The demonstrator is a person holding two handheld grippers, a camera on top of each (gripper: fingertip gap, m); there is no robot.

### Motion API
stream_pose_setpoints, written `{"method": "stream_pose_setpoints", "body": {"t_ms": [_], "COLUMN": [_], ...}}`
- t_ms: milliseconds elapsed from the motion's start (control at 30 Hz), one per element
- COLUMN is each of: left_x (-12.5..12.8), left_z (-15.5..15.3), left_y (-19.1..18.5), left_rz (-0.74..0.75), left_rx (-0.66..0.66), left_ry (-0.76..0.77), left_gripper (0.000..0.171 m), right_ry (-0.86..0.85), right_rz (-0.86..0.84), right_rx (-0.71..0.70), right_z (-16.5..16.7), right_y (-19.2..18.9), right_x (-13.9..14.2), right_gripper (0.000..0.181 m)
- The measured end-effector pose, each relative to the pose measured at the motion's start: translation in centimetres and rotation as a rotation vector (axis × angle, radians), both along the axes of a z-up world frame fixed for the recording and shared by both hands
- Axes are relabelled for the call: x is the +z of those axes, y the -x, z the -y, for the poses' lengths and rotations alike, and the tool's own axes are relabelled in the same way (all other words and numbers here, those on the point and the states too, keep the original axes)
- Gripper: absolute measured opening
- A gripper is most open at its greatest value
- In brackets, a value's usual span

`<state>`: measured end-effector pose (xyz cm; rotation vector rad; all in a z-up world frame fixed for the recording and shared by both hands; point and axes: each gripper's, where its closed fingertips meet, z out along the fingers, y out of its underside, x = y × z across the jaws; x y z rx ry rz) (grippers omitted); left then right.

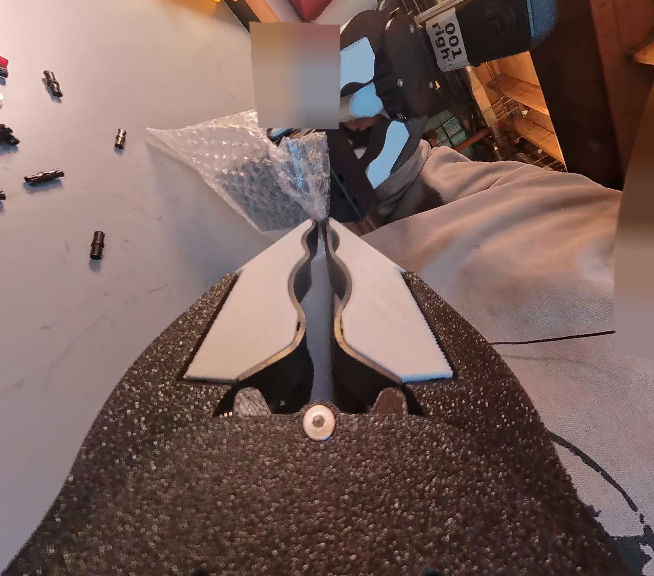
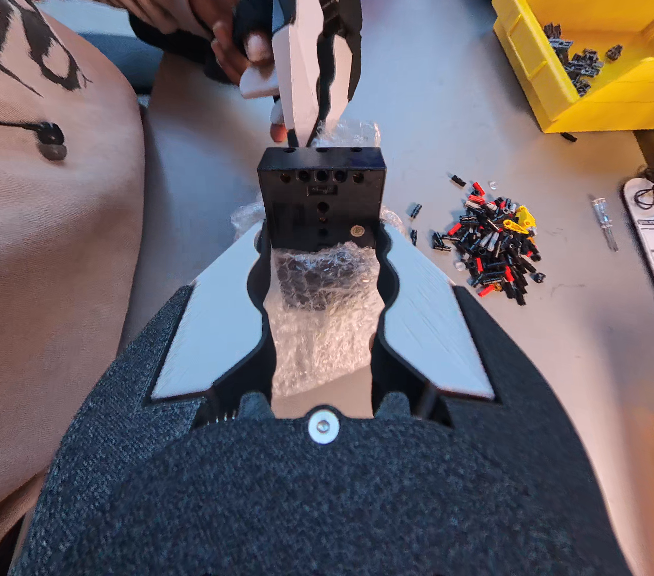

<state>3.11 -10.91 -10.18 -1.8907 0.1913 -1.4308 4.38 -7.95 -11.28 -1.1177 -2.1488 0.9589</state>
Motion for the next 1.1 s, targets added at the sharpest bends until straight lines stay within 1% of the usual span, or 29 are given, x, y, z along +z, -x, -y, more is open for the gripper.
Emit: {"method": "stream_pose_setpoints", "body": {"t_ms": [67,133,233,300,367,400,467,500,600,700,767,833,900,967,1033,1100], "left_x": [0.1,0.1,-0.3,-1.8,-4.0,-5.1,-6.2,-6.7,-7.6,-8.1,-7.9,-7.2,-7.8,-8.4,-8.9,-9.7], "left_z": [0.2,0.3,0.5,0.7,0.5,0.5,0.8,0.9,1.0,1.0,0.9,1.1,1.3,1.1,0.4,-0.2], "left_y": [0.0,0.4,0.8,0.5,0.8,1.1,1.4,1.7,2.3,3.3,3.9,3.4,2.7,1.8,1.4,1.5], "left_rz": [-0.038,-0.071,-0.054,-0.086,-0.155,-0.187,-0.203,-0.218,-0.318,-0.495,-0.580,-0.603,-0.667,-0.759,-0.875,-0.994], "left_rx": [-0.008,-0.005,-0.005,-0.016,0.001,0.011,0.013,0.024,0.033,0.026,0.014,-0.031,-0.071,-0.100,-0.107,-0.119], "left_ry": [-0.010,-0.017,0.012,0.044,0.086,0.108,0.135,0.154,0.159,0.104,0.046,-0.040,-0.084,-0.158,-0.252,-0.316], "left_gripper": [0.000,0.001,0.001,0.001,0.002,0.003,0.006,0.011,0.022,0.044,0.058,0.062,0.068,0.076,0.079,0.081], "right_ry": [-0.083,-0.124,-0.183,-0.236,-0.305,-0.321,-0.301,-0.278,-0.191,-0.104,-0.071,-0.062,-0.020,0.001,0.006,0.016], "right_rz": [0.040,0.063,0.107,0.195,0.284,0.294,0.301,0.304,0.317,0.318,0.339,0.360,0.353,0.341,0.317,0.273], "right_rx": [0.006,0.006,-0.014,-0.011,-0.013,-0.010,0.009,0.014,0.037,0.058,0.075,0.080,0.070,0.069,0.076,0.083], "right_z": [0.3,0.6,0.4,0.5,0.3,0.4,0.7,0.8,1.3,1.6,1.7,1.7,1.8,1.7,1.6,1.7], "right_y": [0.2,0.5,1.0,1.0,1.0,1.3,1.7,1.8,2.1,2.0,1.6,1.2,1.3,1.4,1.6,1.7], "right_x": [-0.6,-0.6,-0.7,-1.8,-3.6,-4.2,-4.7,-4.9,-5.4,-5.5,-6.0,-6.9,-7.1,-7.0,-7.0,-6.8], "right_gripper": [0.058,0.058,0.058,0.058,0.058,0.058,0.059,0.059,0.059,0.059,0.058,0.059,0.059,0.059,0.058,0.062]}}
